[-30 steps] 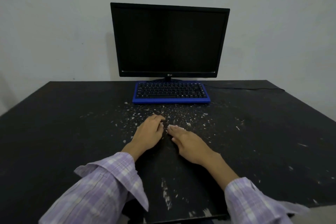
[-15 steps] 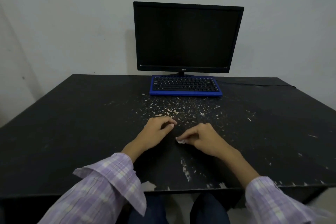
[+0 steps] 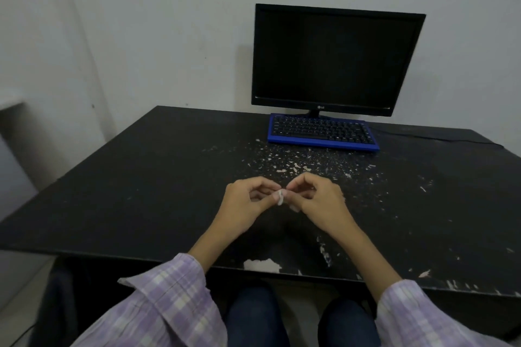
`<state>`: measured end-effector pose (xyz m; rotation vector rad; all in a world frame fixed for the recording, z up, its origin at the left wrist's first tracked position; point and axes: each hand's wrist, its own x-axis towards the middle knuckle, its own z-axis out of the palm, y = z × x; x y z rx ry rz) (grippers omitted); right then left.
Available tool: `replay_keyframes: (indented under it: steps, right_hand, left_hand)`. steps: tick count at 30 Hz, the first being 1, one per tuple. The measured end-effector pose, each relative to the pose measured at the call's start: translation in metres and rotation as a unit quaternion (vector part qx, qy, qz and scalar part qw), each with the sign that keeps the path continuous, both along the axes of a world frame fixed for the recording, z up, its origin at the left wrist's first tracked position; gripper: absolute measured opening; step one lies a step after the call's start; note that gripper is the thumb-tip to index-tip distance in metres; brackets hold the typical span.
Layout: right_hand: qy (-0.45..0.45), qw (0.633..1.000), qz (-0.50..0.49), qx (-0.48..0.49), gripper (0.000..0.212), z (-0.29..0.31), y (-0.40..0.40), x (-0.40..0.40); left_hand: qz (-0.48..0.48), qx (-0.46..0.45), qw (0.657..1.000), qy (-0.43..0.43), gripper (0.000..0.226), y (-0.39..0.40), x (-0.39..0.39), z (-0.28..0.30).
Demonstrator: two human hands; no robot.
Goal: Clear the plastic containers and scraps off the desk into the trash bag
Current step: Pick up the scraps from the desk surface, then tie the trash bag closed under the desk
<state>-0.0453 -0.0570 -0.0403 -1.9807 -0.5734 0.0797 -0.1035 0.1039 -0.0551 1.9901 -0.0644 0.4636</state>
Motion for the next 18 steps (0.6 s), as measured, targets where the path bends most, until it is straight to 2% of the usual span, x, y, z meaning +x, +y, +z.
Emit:
replay_keyframes:
  steps: [5,9,13,18]
  right_hand:
    - [-0.012,0.999,0.042,-0.032,0.012,0.009,0.032,-0.028]
    - [0.043,0.992,0.112,-0.033,0.014,0.011,0.062,-0.058]
    - [0.137,0.971,0.198,-0.006,0.01,0.006,0.095,-0.094]
    - [0.157,0.951,0.267,-0.017,0.011,-0.013,0.133,-0.134]
  left_hand:
    - [0.107,0.028,0.993,-0.035,0.014,0.015,-0.043,0.002]
    - [0.191,0.023,0.98,-0.042,0.01,0.032,-0.08,-0.003]
    - [0.249,0.007,0.967,-0.05,0.005,0.06,-0.125,-0.013]
    - [0.288,-0.014,0.957,-0.03,0.008,0.091,-0.176,-0.034]
